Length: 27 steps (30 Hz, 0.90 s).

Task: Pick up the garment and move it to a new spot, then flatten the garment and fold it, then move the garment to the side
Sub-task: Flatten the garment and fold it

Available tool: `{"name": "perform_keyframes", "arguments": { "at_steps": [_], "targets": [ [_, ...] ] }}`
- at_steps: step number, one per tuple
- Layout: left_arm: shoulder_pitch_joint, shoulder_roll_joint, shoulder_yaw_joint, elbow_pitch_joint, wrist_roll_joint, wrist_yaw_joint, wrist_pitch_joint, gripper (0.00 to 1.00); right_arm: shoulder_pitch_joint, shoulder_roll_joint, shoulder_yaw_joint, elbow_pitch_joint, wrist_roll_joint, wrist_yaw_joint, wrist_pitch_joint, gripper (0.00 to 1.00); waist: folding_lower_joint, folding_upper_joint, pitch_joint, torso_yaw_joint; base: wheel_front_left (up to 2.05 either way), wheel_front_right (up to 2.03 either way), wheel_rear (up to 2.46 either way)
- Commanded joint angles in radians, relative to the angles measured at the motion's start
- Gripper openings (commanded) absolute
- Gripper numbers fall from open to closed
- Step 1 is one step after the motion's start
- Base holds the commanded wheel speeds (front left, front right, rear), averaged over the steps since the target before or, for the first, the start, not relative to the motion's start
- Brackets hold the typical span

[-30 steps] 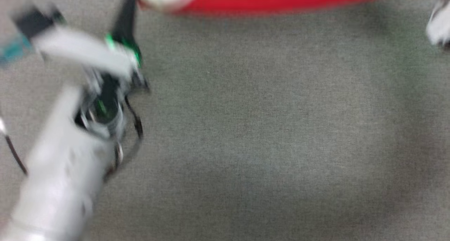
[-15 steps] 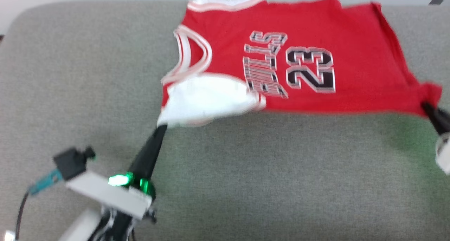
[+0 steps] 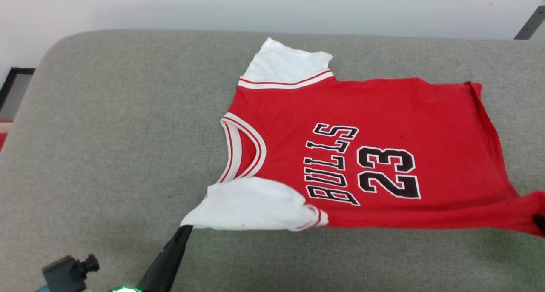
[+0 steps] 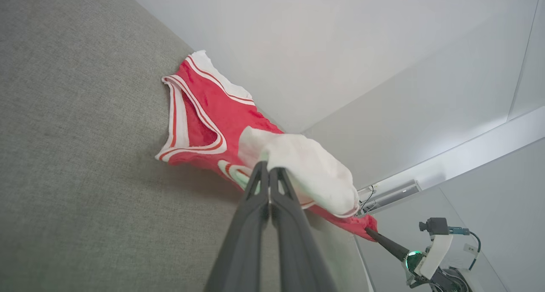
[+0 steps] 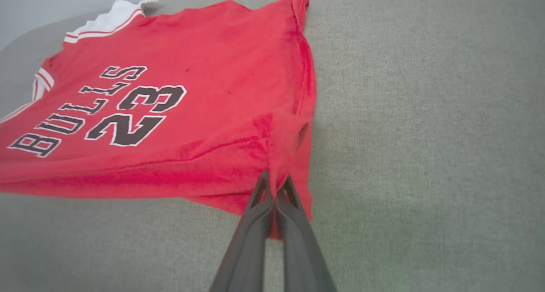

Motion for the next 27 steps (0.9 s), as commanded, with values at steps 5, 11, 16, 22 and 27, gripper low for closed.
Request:
{"name": "perform_keyframes", "arguments": {
  "at_steps": [5, 11, 16, 22, 27],
  "targets": [
    [-0.012, 0.016, 0.004, -0.031, 0.035, 0.020, 0.014, 0.00, 0.036, 0.070, -0.071, -0.102, -0.029, -0.001, 0.071, 0.00, 0.0000, 0.0000, 0.011, -0.012, 0.00, 0.00, 0.00],
    [-0.193, -0.011, -0.011, 0.053, 0.056, 0.021, 0.084, 0.00, -0.088, 0.084, -0.047, -0.054, -0.051, -0.001, 0.104, 0.00, 0.0000, 0.0000, 0.030, -0.022, 0.00, 0.00, 0.00],
    [-0.411, -0.064, -0.049, 0.235, 0.071, 0.001, 0.176, 0.00, -0.215, 0.064, -0.002, 0.066, -0.066, -0.001, 0.119, 0.00, 0.0000, 0.0000, 0.048, -0.008, 0.00, 0.00, 0.00],
    [-0.593, -0.145, -0.103, 0.502, 0.094, -0.023, 0.231, 0.00, -0.328, 0.049, 0.069, 0.200, -0.080, -0.001, 0.117, 0.00, 0.0000, 0.0000, 0.084, -0.009, 0.00, 0.00, 0.00],
    [-0.665, -0.194, -0.114, 0.689, 0.103, -0.040, 0.204, 0.00, -0.384, 0.049, 0.103, 0.293, -0.098, -0.001, 0.071, 0.00, 0.0000, 0.0000, 0.113, -0.016, 0.00, 0.00, 0.00]
  ]
}}
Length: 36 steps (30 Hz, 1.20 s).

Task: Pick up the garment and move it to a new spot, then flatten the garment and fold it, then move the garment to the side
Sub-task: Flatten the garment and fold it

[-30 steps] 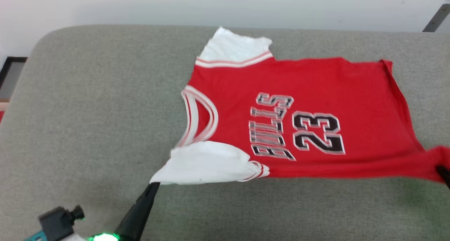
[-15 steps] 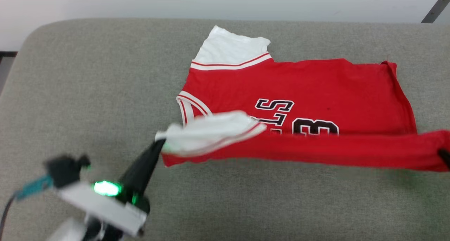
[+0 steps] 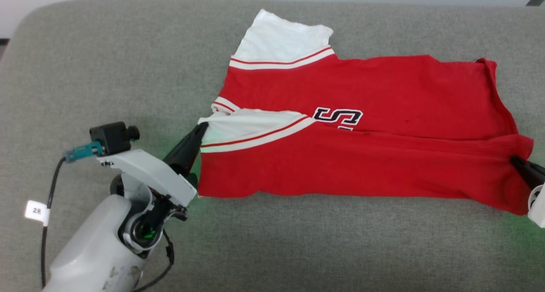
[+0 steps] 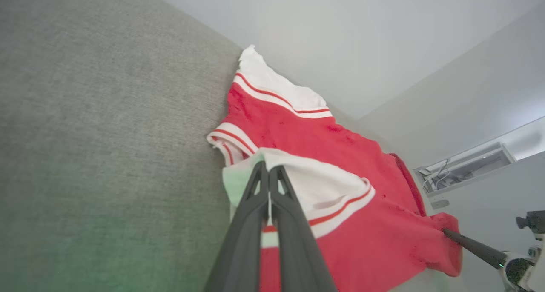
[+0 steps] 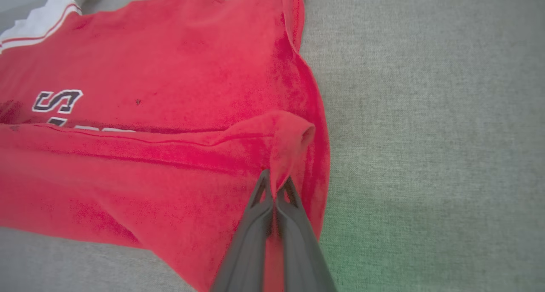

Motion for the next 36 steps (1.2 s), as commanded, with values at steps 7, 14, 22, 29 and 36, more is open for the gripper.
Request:
{"name": "perform_keyframes", "arguments": {
  "at_steps": [7, 14, 22, 29, 36],
  "targets": [
    [-0.076, -0.044, -0.038, 0.196, 0.044, -0.014, -0.071, 0.00, -0.048, -0.003, 0.030, 0.103, -0.018, -0.001, -0.081, 0.00, 0.0000, 0.0000, 0.053, -0.007, 0.00, 0.00, 0.00],
    [-0.115, -0.054, -0.111, 0.290, 0.067, -0.015, -0.099, 0.00, -0.064, -0.002, 0.063, 0.162, -0.009, -0.001, -0.124, 0.00, 0.0000, 0.0000, 0.064, -0.007, 0.00, 0.00, 0.00],
    [-0.164, -0.002, -0.171, 0.279, 0.075, -0.015, -0.103, 1.00, -0.061, -0.003, 0.093, 0.179, -0.011, -0.001, -0.199, 1.00, 0.0000, 0.0000, 0.005, -0.001, 0.00, 0.00, 0.00],
    [-0.194, 0.114, -0.216, 0.189, 0.075, 0.021, 0.080, 1.00, -0.021, -0.011, 0.077, 0.142, -0.021, -0.001, -0.240, 1.00, 0.0000, 0.0000, -0.064, 0.016, 0.00, 0.00, 0.00],
    [-0.196, 0.205, -0.255, -0.014, -0.002, 0.141, 0.387, 1.00, 0.008, -0.001, 0.060, 0.083, -0.033, -0.001, -0.232, 1.00, 0.0000, 0.0000, -0.083, 0.009, 0.00, 0.00, 0.00]
  ]
}}
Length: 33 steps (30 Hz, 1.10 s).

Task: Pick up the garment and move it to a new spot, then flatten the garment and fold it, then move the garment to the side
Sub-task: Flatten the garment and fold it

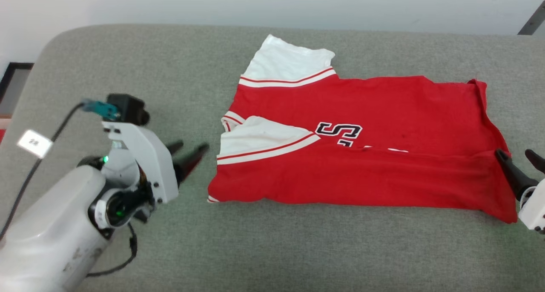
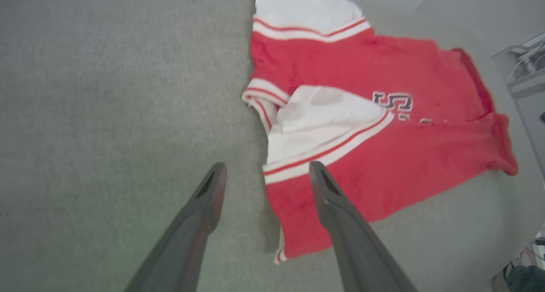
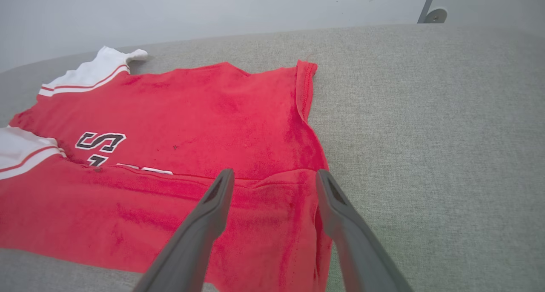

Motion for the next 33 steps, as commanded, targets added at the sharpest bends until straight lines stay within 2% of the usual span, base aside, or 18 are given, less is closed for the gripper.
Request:
{"name": "perform_keyframes", "arguments": {
  "at_steps": [1, 5, 9, 15, 21, 22, 23, 25, 33],
  "targets": [
    [0.003, 0.028, -0.025, -0.050, -0.021, 0.035, 0.092, 1.00, 0.011, 0.007, 0.002, -0.017, -0.010, -0.001, 0.007, 1.00, 0.0000, 0.0000, 0.000, -0.011, 0.00, 0.00, 0.00],
    [0.026, 0.064, -0.059, -0.129, -0.061, 0.096, 0.236, 1.00, 0.003, 0.015, 0.015, -0.046, -0.013, -0.001, 0.016, 1.00, 0.0000, 0.0000, 0.013, -0.038, 0.00, 0.00, 0.00],
    [0.046, 0.077, -0.073, -0.141, -0.108, 0.121, 0.317, 1.00, 0.004, 0.019, 0.026, -0.066, -0.012, -0.001, 0.018, 1.00, 0.0000, 0.0000, 0.032, -0.071, 0.00, 0.00, 0.00],
    [0.066, 0.075, -0.056, -0.090, -0.149, 0.104, 0.324, 1.00, -0.004, 0.024, 0.022, -0.083, -0.011, -0.001, 0.021, 1.00, 0.0000, 0.0000, 0.060, -0.117, 0.00, 0.00, 0.00],
    [0.081, 0.044, -0.049, -0.021, -0.177, 0.070, 0.318, 1.00, 0.000, 0.019, 0.008, -0.092, -0.005, -0.001, 0.020, 1.00, 0.0000, 0.0000, 0.083, -0.149, 0.00, 0.00, 0.00],
    [0.082, 0.039, -0.051, -0.011, -0.180, 0.064, 0.321, 0.90, 0.001, 0.019, 0.008, -0.093, -0.006, -0.001, 0.021, 1.00, 0.0000, 0.0000, 0.085, -0.152, 0.00, 0.00, 0.00],
    [0.082, 0.035, -0.051, 0.000, -0.183, 0.060, 0.319, 0.53, 0.002, 0.019, 0.008, -0.095, -0.007, -0.001, 0.023, 1.00, 0.0000, 0.0000, 0.086, -0.154, 0.00, 0.00, 0.00],
    [0.083, 0.024, -0.049, 0.019, -0.191, 0.051, 0.316, 0.00, 0.002, 0.015, 0.015, -0.099, -0.006, -0.001, 0.034, 1.00, 0.0000, 0.0000, 0.086, -0.157, 0.00, 0.00, 0.00],
    [0.080, 0.002, -0.050, 0.043, -0.184, 0.014, 0.302, 0.00, -0.021, -0.083, 0.118, -0.112, -0.036, -0.001, 0.200, 1.00, 0.0000, 0.0000, 0.085, -0.142, 0.00, 0.00, 0.00]
  ]
}}
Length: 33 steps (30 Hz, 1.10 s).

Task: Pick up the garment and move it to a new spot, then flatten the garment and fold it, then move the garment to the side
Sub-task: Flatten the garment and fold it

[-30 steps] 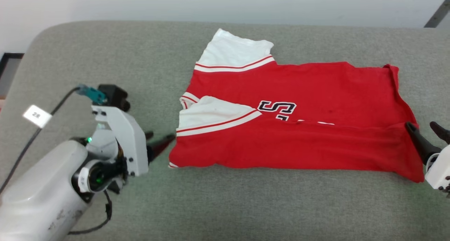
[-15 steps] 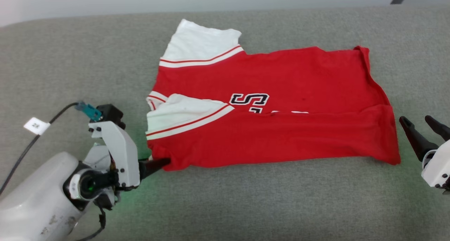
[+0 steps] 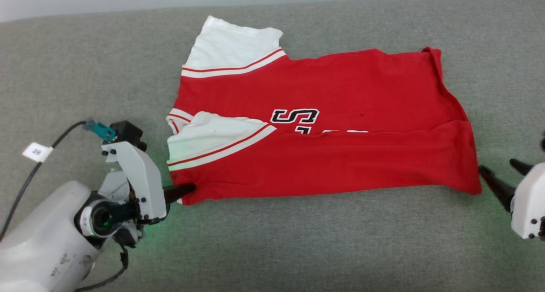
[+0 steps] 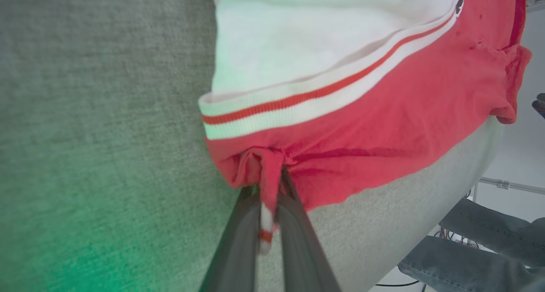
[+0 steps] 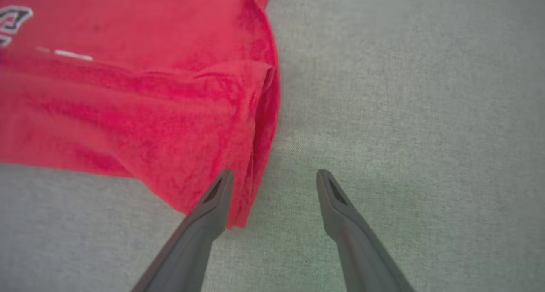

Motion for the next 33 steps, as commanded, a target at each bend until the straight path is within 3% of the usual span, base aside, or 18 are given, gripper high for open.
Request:
{"name": "perform_keyframes", "arguments": {
  "at_steps": [1, 7, 14, 15, 17, 25, 33],
  "targets": [
    [0.027, -0.030, -0.025, 0.008, 0.007, -0.008, 0.004, 0.00, -0.021, -0.017, 0.033, -0.005, -0.014, -0.001, 0.030, 1.00, 0.0000, 0.0000, 0.001, 0.010, 0.00, 0.00, 0.00],
    [0.019, -0.033, -0.033, -0.004, 0.029, -0.016, -0.008, 0.00, -0.101, -0.046, 0.150, 0.053, -0.029, -0.001, 0.139, 1.00, 0.0000, 0.0000, 0.025, 0.032, 0.00, 0.00, 0.00],
    [0.014, -0.043, -0.032, -0.012, 0.040, -0.027, -0.025, 0.00, -0.133, -0.049, 0.186, 0.160, -0.005, -0.001, 0.218, 1.00, 0.0000, 0.0000, 0.044, 0.066, 0.00, 0.00, 0.00],
    [0.015, -0.043, -0.031, -0.013, 0.043, -0.027, -0.029, 0.00, -0.134, -0.049, 0.188, 0.164, 0.001, -0.001, 0.217, 0.47, 0.0000, 0.0000, 0.045, 0.069, 0.00, 0.00, 0.00],
    [0.021, -0.043, -0.030, -0.014, 0.043, -0.033, -0.034, 0.00, -0.132, -0.048, 0.193, 0.169, 0.014, -0.001, 0.212, 0.00, 0.0000, 0.0000, 0.044, 0.073, 0.00, 0.00, 0.00],
    [0.077, -0.004, -0.015, -0.072, 0.040, -0.056, -0.084, 0.00, -0.091, -0.076, 0.165, 0.155, 0.051, -0.001, 0.182, 0.00, 0.0000, 0.0000, 0.007, 0.072, 0.00, 0.00, 0.00],
    [0.203, 0.100, -0.004, -0.273, 0.031, -0.017, -0.131, 0.00, 0.031, -0.132, 0.144, 0.074, 0.100, -0.001, 0.216, 0.00, 0.0000, 0.0000, -0.026, 0.080, 0.00, 0.00, 0.00]
  ]
}}
